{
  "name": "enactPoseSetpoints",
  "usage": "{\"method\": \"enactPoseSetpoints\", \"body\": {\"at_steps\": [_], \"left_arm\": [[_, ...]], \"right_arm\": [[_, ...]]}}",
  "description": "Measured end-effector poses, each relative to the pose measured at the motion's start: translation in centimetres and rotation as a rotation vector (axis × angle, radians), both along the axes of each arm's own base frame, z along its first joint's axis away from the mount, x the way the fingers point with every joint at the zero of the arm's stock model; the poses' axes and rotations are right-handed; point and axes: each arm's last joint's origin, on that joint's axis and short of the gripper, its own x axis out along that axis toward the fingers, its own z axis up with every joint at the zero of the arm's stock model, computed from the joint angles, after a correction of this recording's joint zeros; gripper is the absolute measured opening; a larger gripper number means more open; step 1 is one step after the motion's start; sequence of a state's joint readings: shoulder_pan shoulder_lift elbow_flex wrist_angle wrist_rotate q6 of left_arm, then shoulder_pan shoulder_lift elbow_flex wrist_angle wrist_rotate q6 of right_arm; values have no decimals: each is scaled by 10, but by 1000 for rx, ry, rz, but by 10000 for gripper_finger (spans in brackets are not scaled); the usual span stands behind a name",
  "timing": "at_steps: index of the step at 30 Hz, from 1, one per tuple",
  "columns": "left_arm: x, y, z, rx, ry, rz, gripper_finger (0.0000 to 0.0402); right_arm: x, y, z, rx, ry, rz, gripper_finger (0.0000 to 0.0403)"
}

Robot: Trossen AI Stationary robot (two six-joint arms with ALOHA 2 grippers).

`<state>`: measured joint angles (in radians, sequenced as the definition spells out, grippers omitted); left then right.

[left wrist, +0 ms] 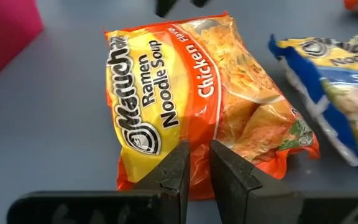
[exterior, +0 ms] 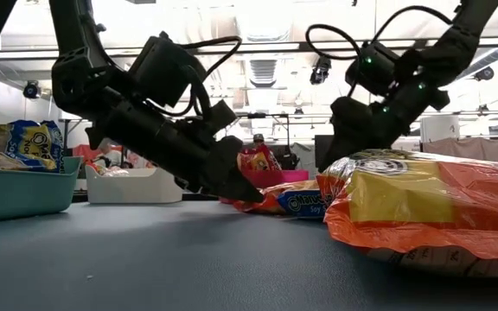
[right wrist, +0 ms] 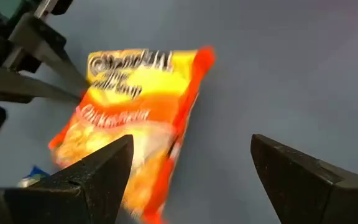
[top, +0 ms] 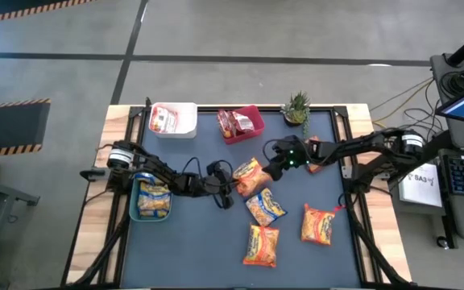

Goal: Sort Maruchan noodles
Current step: Put the orange noodle pack into the white bin

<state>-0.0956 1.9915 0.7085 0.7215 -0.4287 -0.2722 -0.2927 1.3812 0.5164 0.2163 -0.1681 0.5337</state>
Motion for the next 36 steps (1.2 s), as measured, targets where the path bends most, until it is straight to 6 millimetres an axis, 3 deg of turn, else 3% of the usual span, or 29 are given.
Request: {"method": "enactPoseSetpoints", "body": {"at_steps": [12,20,36], "left_arm": [[-1,1,-1,16,10,11,42],[-1,2,-2,25,17,7,42],[1,2,1,38,-24,2,42]], "right_arm": [[11,-4,-23,94,-68,20,313],[28,-7,-37,163,-227,105,305],[31,-7,-33,205,-242,139,238]]}}
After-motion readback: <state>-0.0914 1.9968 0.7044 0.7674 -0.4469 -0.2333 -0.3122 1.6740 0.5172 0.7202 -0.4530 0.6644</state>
